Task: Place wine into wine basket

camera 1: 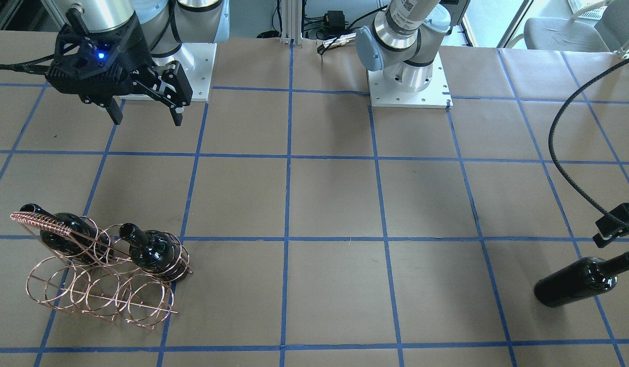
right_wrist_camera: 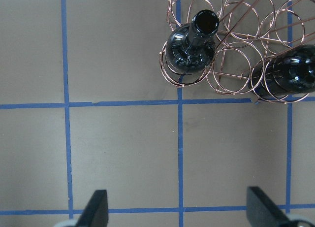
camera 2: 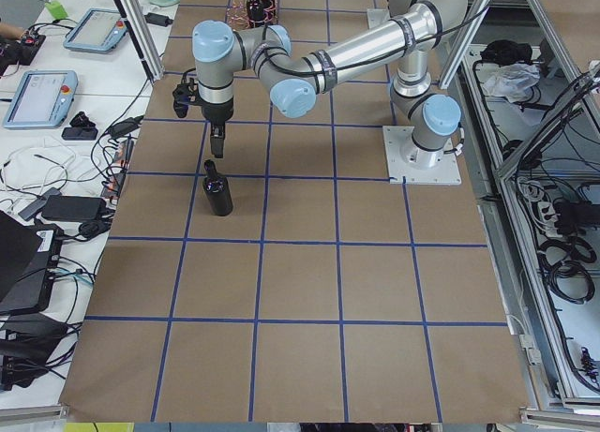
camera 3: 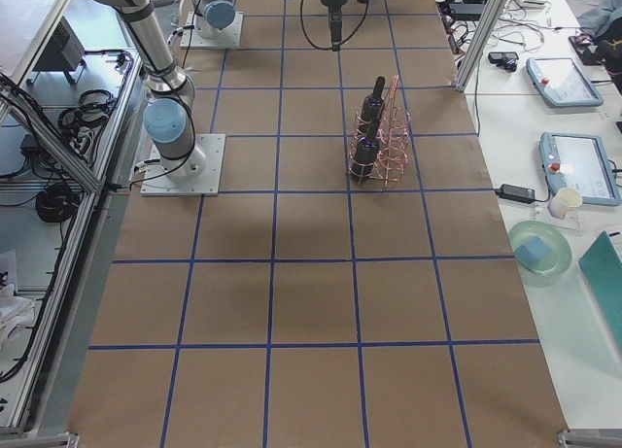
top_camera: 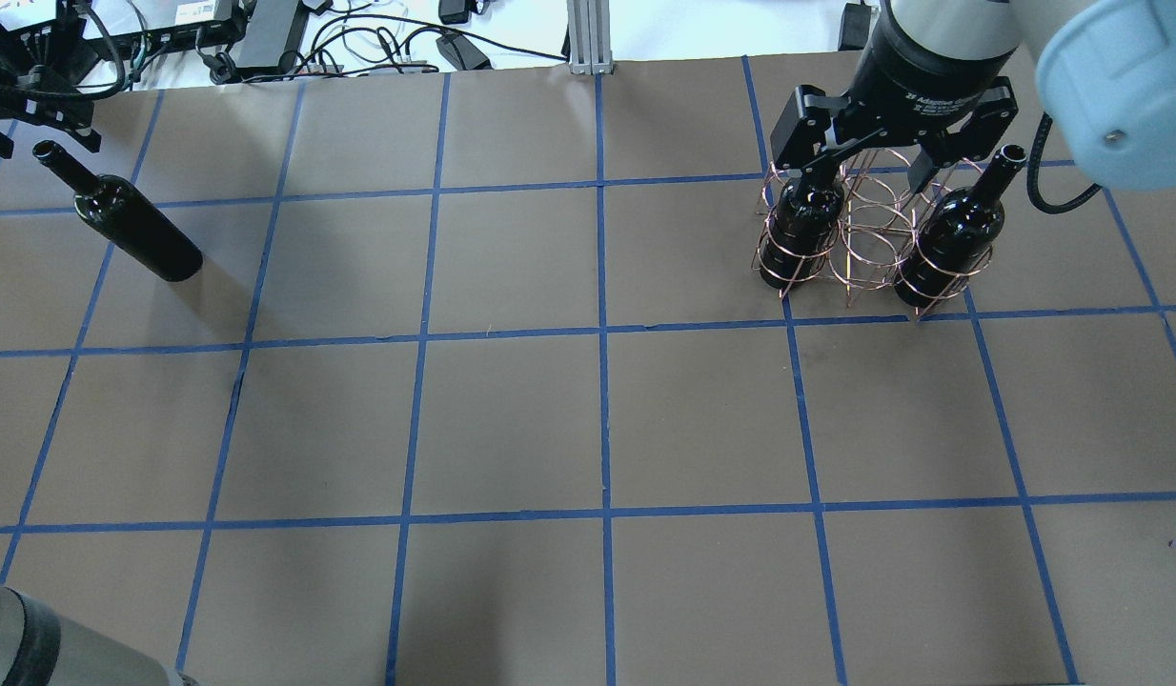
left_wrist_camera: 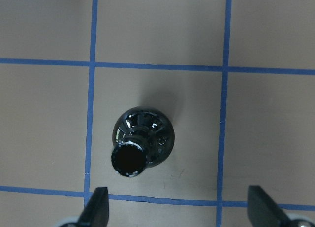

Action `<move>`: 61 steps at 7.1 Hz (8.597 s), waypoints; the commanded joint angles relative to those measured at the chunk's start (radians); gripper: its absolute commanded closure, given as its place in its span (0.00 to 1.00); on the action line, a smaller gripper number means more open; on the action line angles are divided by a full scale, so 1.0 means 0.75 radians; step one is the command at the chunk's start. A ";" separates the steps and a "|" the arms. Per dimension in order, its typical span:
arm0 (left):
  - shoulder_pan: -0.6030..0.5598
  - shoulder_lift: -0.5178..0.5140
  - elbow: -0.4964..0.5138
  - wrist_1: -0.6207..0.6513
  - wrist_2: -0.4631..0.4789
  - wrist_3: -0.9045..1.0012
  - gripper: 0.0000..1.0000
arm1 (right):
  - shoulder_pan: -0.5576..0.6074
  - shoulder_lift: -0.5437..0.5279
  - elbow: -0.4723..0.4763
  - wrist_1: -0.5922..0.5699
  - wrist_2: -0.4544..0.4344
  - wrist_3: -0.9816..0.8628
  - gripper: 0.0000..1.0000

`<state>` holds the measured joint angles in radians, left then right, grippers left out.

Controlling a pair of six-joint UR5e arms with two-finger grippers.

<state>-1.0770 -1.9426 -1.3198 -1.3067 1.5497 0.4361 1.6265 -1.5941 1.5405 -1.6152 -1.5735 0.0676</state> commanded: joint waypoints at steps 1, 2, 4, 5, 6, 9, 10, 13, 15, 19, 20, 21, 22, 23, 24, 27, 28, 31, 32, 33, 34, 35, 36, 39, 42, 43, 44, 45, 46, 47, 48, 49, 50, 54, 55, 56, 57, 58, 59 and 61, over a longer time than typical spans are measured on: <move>0.071 -0.077 0.015 0.038 -0.013 0.101 0.00 | -0.001 -0.002 -0.001 0.000 -0.001 -0.002 0.00; 0.076 -0.091 0.015 0.043 -0.015 0.108 0.00 | 0.001 -0.002 -0.001 0.000 -0.001 0.000 0.00; 0.078 -0.106 0.011 0.043 -0.076 0.102 0.00 | 0.001 -0.004 -0.001 0.000 -0.001 0.004 0.00; 0.076 -0.108 0.013 0.057 -0.115 0.098 0.02 | 0.001 -0.004 -0.001 0.000 -0.001 0.002 0.00; 0.076 -0.118 0.011 0.112 -0.115 0.100 0.03 | 0.001 -0.006 -0.001 0.002 -0.001 0.004 0.00; 0.076 -0.130 0.013 0.114 -0.101 0.108 0.29 | 0.001 -0.010 -0.001 0.002 -0.001 0.002 0.00; 0.076 -0.130 0.015 0.114 -0.101 0.108 0.30 | 0.001 -0.008 -0.001 0.002 -0.001 0.000 0.00; 0.076 -0.132 0.015 0.116 -0.101 0.132 0.36 | 0.001 -0.010 -0.001 0.002 -0.001 0.000 0.00; 0.076 -0.132 0.015 0.114 -0.109 0.130 0.36 | 0.001 -0.012 -0.001 0.002 -0.001 0.000 0.00; 0.076 -0.130 0.011 0.080 -0.099 0.128 0.40 | 0.001 -0.012 -0.001 0.002 -0.001 0.000 0.00; 0.076 -0.130 0.011 0.077 -0.099 0.130 0.41 | 0.001 -0.010 -0.001 0.002 -0.001 0.000 0.00; 0.076 -0.130 0.011 0.079 -0.099 0.130 0.52 | 0.001 -0.010 -0.001 0.002 -0.001 0.000 0.00; 0.076 -0.130 0.011 0.079 -0.099 0.130 0.62 | -0.001 -0.010 -0.001 0.002 -0.001 -0.002 0.00; 0.076 -0.130 0.011 0.077 -0.101 0.130 1.00 | -0.001 -0.010 -0.001 0.002 -0.001 -0.002 0.00; 0.076 -0.128 0.013 0.037 -0.099 0.130 1.00 | -0.001 -0.010 -0.001 0.002 -0.001 -0.002 0.00; -0.005 -0.030 0.011 -0.018 -0.068 0.041 1.00 | -0.003 -0.010 -0.001 0.002 -0.001 -0.002 0.00; -0.089 0.023 0.003 -0.051 -0.052 -0.112 1.00 | -0.003 -0.010 -0.001 0.002 -0.001 -0.002 0.00; -0.336 0.158 -0.117 -0.076 -0.047 -0.535 1.00 | -0.003 -0.010 -0.001 0.002 -0.001 -0.002 0.00; -0.430 0.213 -0.197 -0.076 -0.056 -0.668 1.00 | -0.003 -0.010 -0.001 0.002 -0.001 -0.002 0.00; -0.520 0.254 -0.252 -0.074 -0.054 -0.783 1.00 | -0.003 -0.010 -0.001 0.002 -0.001 -0.002 0.00; -0.614 0.287 -0.295 -0.078 -0.056 -0.907 1.00 | -0.003 -0.010 -0.001 0.002 -0.001 -0.002 0.00; -0.704 0.303 -0.357 -0.062 -0.052 -1.020 1.00 | -0.003 -0.010 -0.001 0.002 -0.001 -0.004 0.00; -0.770 0.314 -0.414 -0.060 -0.054 -1.092 1.00 | -0.003 -0.010 -0.001 0.002 -0.001 -0.004 0.00; -0.871 0.324 -0.492 -0.068 -0.043 -1.168 1.00 | -0.003 -0.010 -0.001 0.002 -0.001 -0.004 0.00; -0.877 0.318 -0.498 -0.074 -0.043 -1.160 1.00 | -0.003 -0.010 -0.001 0.002 -0.001 -0.004 0.00; -0.877 0.318 -0.506 -0.076 -0.041 -1.156 1.00 | -0.003 -0.010 -0.001 0.002 -0.001 -0.004 0.00; -0.877 0.326 -0.517 -0.076 -0.043 -1.156 1.00 | -0.003 -0.010 -0.001 0.002 -0.001 -0.004 0.00; -0.877 0.320 -0.519 -0.076 -0.047 -1.148 1.00 | -0.003 -0.010 -0.001 0.002 -0.001 -0.004 0.00; -0.877 0.312 -0.519 -0.076 -0.056 -1.156 1.00 | -0.003 -0.010 -0.001 0.002 -0.001 -0.004 0.00; -0.877 0.312 -0.519 -0.076 -0.058 -1.152 1.00 | -0.003 -0.010 -0.001 0.002 -0.001 -0.004 0.00; -0.877 0.308 -0.519 -0.076 -0.054 -1.154 0.64 | -0.003 -0.010 -0.001 0.002 -0.001 -0.004 0.00; -0.877 0.308 -0.519 -0.074 -0.060 -1.148 0.13 | -0.003 -0.010 -0.001 0.002 -0.001 -0.004 0.00; -0.877 0.322 -0.500 -0.080 -0.056 -1.146 0.00 | -0.003 -0.010 -0.001 0.002 -0.001 -0.004 0.00; -0.790 0.355 -0.231 -0.194 -0.041 -1.018 0.00 | -0.003 -0.010 -0.001 0.002 -0.001 -0.004 0.00; -0.733 0.359 -0.200 -0.225 -0.041 -0.922 0.00 | -0.005 -0.010 -0.001 0.002 -0.003 -0.006 0.00; -0.657 0.361 -0.196 -0.221 -0.039 -0.799 0.00 | -0.003 -0.012 -0.003 0.006 -0.005 -0.004 0.00; -0.567 0.371 -0.196 -0.225 -0.041 -0.685 0.00 | -0.003 -0.010 -0.003 0.008 -0.015 -0.006 0.00; -0.524 0.381 -0.198 -0.229 -0.039 -0.657 0.00 | -0.005 -0.012 -0.011 0.008 -0.013 -0.006 0.00; -0.515 0.405 -0.198 -0.246 0.015 -0.598 0.00 | -0.007 -0.012 -0.033 0.008 -0.043 -0.029 0.00; -0.475 0.418 -0.202 -0.248 0.051 -0.565 0.00 | -0.001 0.006 -0.029 -0.022 -0.043 -0.047 0.00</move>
<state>-1.4575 -1.6351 -1.4693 -1.4905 1.5758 -0.0028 1.6227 -1.5957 1.5199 -1.6144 -1.6014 0.0380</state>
